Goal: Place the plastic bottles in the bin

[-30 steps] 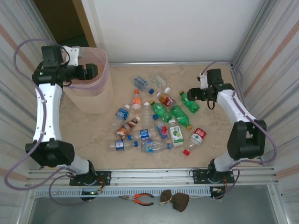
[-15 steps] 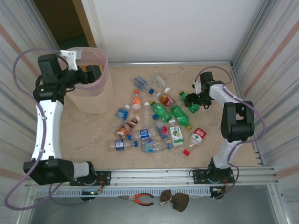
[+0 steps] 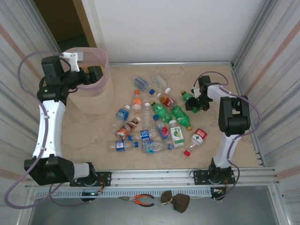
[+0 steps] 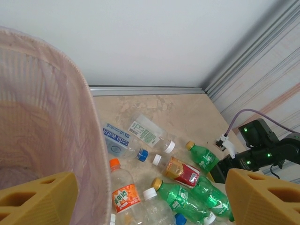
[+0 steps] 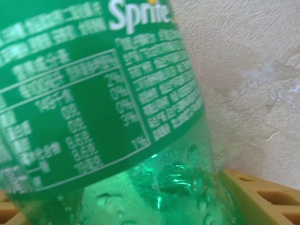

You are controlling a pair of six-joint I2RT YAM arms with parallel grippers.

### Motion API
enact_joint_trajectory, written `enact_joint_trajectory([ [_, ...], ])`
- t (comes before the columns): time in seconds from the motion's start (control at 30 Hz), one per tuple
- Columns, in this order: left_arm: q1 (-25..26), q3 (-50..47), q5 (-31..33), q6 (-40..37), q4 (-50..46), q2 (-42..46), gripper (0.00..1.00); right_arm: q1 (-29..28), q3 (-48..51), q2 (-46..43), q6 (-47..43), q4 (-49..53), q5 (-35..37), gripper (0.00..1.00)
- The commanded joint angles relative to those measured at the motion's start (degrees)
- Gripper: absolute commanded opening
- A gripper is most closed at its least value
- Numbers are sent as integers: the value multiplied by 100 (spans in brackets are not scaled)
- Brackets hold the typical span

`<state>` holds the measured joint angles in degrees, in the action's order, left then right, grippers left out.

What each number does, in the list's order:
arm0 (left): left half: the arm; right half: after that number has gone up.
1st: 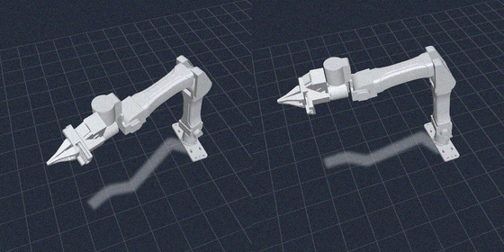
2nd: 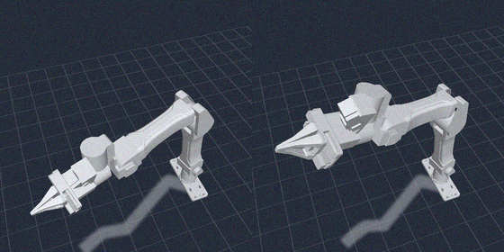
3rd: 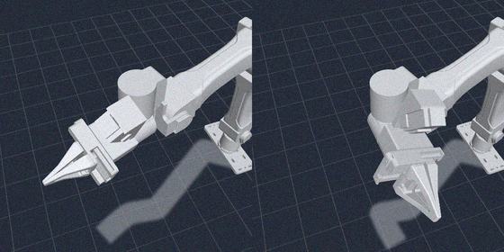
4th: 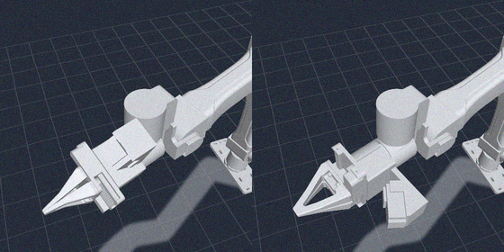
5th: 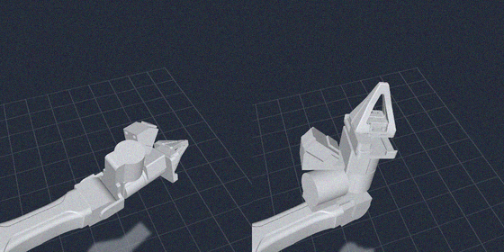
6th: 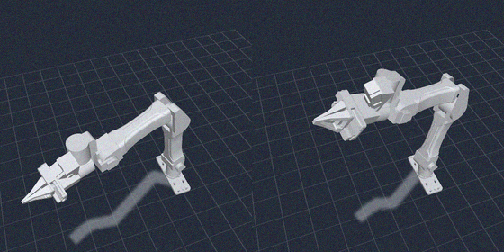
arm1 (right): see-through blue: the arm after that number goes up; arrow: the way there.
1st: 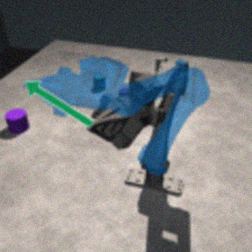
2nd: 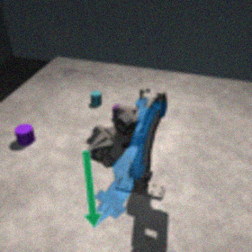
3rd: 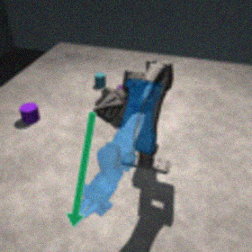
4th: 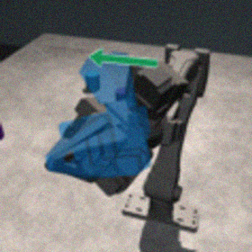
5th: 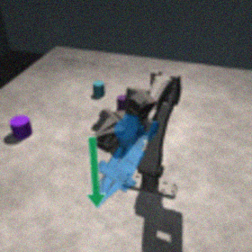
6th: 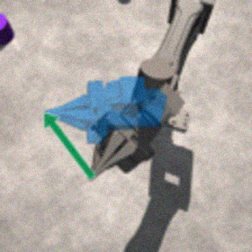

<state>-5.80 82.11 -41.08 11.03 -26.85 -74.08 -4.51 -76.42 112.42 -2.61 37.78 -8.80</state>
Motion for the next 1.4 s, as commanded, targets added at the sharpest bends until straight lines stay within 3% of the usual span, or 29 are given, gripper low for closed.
enact_joint_trajectory([
  [0.0,94,-45,-142,209,230,-10,82,-41,-37,28,-52,168,-69,69],
  [0.4,399,-355,115,960,873,356,74,-92,55,-1103,380,103,-61,62],
  [0.83,2019,-409,540,540,2142,658,75,-708,426,-3453,1089,-858,-1498,61],
  [1.2,3350,-55,477,56,2628,263,76,-1372,860,-4740,2057,-2656,-2621,62],
  [1.37,3851,230,249,-48,2856,75,82,-1704,848,-5091,2240,-3157,-2744,63],
])
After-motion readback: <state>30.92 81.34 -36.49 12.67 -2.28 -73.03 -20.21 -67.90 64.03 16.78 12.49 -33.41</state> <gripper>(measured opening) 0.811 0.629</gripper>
